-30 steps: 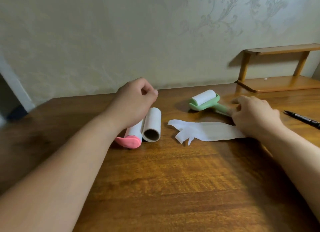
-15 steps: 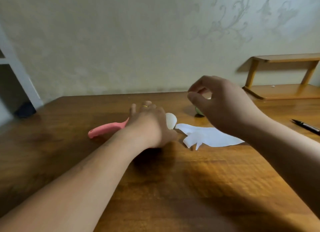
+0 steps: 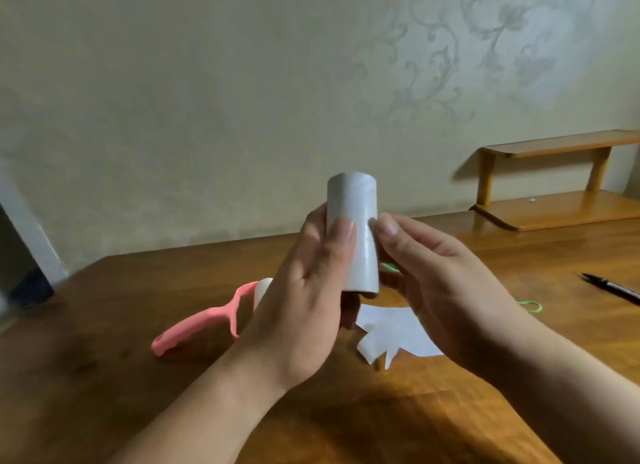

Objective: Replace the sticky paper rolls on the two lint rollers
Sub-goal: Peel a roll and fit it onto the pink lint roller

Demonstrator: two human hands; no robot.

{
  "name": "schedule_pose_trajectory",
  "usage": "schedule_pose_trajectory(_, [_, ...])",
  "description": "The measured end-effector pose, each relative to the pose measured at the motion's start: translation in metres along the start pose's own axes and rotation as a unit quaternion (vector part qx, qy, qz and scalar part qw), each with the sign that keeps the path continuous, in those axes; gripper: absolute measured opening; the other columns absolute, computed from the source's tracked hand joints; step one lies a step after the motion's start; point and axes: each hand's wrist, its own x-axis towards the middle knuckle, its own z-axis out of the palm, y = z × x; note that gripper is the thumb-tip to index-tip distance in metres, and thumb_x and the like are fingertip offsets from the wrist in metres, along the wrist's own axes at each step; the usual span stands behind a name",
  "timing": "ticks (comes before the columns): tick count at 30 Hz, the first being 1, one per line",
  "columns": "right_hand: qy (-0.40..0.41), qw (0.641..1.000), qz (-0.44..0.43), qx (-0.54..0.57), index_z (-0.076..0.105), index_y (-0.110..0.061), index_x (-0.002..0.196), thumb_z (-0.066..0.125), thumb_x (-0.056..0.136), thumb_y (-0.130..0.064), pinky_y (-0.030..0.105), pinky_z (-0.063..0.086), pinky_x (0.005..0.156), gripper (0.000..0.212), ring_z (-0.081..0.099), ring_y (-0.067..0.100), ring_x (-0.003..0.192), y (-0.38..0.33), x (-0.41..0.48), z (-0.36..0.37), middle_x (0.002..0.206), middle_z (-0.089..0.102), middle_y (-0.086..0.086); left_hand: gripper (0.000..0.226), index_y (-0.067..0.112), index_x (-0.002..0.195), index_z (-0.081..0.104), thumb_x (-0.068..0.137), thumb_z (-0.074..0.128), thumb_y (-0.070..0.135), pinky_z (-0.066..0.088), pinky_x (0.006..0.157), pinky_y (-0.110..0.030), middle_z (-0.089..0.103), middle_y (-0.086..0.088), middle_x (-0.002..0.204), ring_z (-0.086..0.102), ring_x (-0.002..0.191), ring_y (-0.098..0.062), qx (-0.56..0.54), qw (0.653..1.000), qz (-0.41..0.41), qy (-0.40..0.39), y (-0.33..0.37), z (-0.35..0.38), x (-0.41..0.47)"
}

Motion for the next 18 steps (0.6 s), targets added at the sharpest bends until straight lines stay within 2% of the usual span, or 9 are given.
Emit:
schedule_pose_trajectory(2, [0.001,1.0,-0.013,0.022,0.077,-0.02,0.129,0.062,0.107,-0.049,0.039,0.06,0.092,0.039,0.079,0.025,0.106,-0.003,0.0,-0.001,0.117,0.082,0.009,0.05,0.039,0.145,0.056,0.109,0.035,0.068,0.055,0.072,-0.016,0.07,0.024,0.091,0.07,0.083,0.001,0.037,0.999,0.018,0.007,0.002,0.003,-0.002])
schedule_pose_trajectory(4, [0.011,0.999,-0.017,0.037,0.076,-0.018,0.13,0.066,0.104,-0.047,0.049,0.06,0.088,0.04,0.078,0.028,0.103,-0.004,0.003,-0.001,0.116,0.081,0.012,0.048,0.042,0.141,0.057,0.108,0.034,0.069,0.055,0.075,-0.015,0.074,0.026,0.098,0.073,0.09,0.002,0.063,0.998,0.019,0.01,0.003,0.005,-0.003])
schedule_pose_trajectory(5, [0.016,0.999,-0.021,0.035,0.075,-0.018,0.131,0.066,0.103,-0.045,0.052,0.06,0.09,0.04,0.078,0.03,0.106,-0.004,0.003,-0.002,0.119,0.081,0.012,0.048,0.044,0.14,0.058,0.108,0.034,0.071,0.058,0.08,-0.02,0.076,0.024,0.105,0.075,0.097,0.0,0.083,0.996,0.021,0.014,0.004,0.005,-0.003])
schedule_pose_trajectory(6, [0.02,0.999,-0.026,0.031,0.075,-0.019,0.132,0.066,0.103,-0.043,0.051,0.06,0.093,0.039,0.077,0.031,0.112,-0.004,0.003,-0.003,0.122,0.081,0.011,0.049,0.044,0.14,0.058,0.107,0.036,0.073,0.061,0.086,-0.031,0.078,0.02,0.112,0.075,0.104,-0.004,0.109,0.994,0.023,0.02,0.004,0.004,-0.002])
schedule_pose_trajectory(8, [0.029,0.999,-0.033,0.018,0.075,-0.022,0.133,0.066,0.104,-0.041,0.054,0.059,0.099,0.036,0.075,0.031,0.121,-0.006,0.002,-0.004,0.128,0.08,0.009,0.055,0.044,0.143,0.058,0.102,0.042,0.078,0.062,0.091,-0.047,0.078,0.013,0.115,0.075,0.109,-0.011,0.137,0.989,0.031,0.038,0.004,0.0,-0.001])
schedule_pose_trajectory(11, [0.031,0.999,-0.035,-0.019,0.074,-0.03,0.136,0.065,0.103,-0.041,0.065,0.051,0.112,0.036,0.071,0.028,0.128,-0.007,0.0,0.0,0.134,0.079,0.002,0.062,0.051,0.149,0.053,0.095,0.053,0.083,0.06,0.088,-0.037,0.072,0.016,0.119,0.072,0.111,-0.013,0.108,0.989,0.047,0.093,0.003,-0.007,0.003])
schedule_pose_trajectory(14, [0.024,0.998,-0.03,-0.042,0.074,-0.036,0.136,0.062,0.103,-0.046,0.066,0.048,0.113,0.037,0.07,0.025,0.128,-0.006,-0.002,0.004,0.134,0.078,-0.002,0.052,0.049,0.148,0.057,0.101,0.063,0.069,0.062,0.093,-0.033,0.072,0.018,0.128,0.071,0.12,-0.012,0.083,0.988,0.077,0.109,0.003,-0.009,0.006])
schedule_pose_trajectory(18, [0.007,0.999,-0.021,-0.032,0.074,-0.036,0.136,0.056,0.105,-0.047,0.057,0.049,0.109,0.037,0.068,0.026,0.128,-0.009,-0.005,0.006,0.135,0.076,0.0,0.045,0.034,0.139,0.063,0.101,0.07,0.057,0.06,0.09,-0.018,0.073,0.02,0.125,0.073,0.121,-0.01,0.079,0.98,0.137,0.119,0.006,-0.008,0.006])
